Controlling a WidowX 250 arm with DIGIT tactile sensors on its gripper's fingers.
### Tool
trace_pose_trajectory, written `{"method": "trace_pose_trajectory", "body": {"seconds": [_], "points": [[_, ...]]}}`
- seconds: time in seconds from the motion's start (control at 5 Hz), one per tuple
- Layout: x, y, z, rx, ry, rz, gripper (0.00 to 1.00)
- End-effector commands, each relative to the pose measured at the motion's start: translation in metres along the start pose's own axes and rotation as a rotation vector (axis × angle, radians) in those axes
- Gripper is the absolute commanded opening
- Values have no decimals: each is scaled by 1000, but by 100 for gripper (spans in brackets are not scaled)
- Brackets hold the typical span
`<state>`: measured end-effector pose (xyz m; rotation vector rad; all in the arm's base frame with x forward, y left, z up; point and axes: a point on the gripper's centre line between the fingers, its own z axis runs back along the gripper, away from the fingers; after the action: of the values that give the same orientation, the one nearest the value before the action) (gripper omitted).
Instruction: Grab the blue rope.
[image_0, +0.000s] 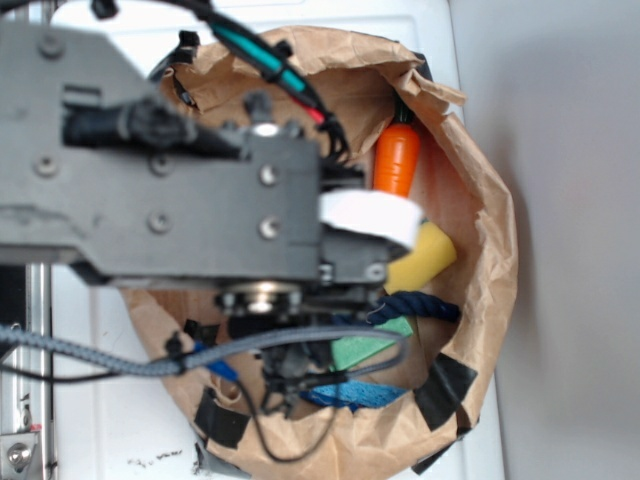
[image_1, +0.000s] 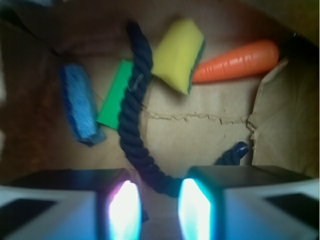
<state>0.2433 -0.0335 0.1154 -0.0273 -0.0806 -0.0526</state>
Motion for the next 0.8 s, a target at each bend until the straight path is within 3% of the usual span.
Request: {"method": "trace_pose_trajectory", "body": {"seconds": [0.0,0.2,0.6], "points": [[15,-18,-30,4,-35,-77,100],[16,-23,-50,49,-61,-78,100],[22,-25,-79,2,-9,-92,100]]}}
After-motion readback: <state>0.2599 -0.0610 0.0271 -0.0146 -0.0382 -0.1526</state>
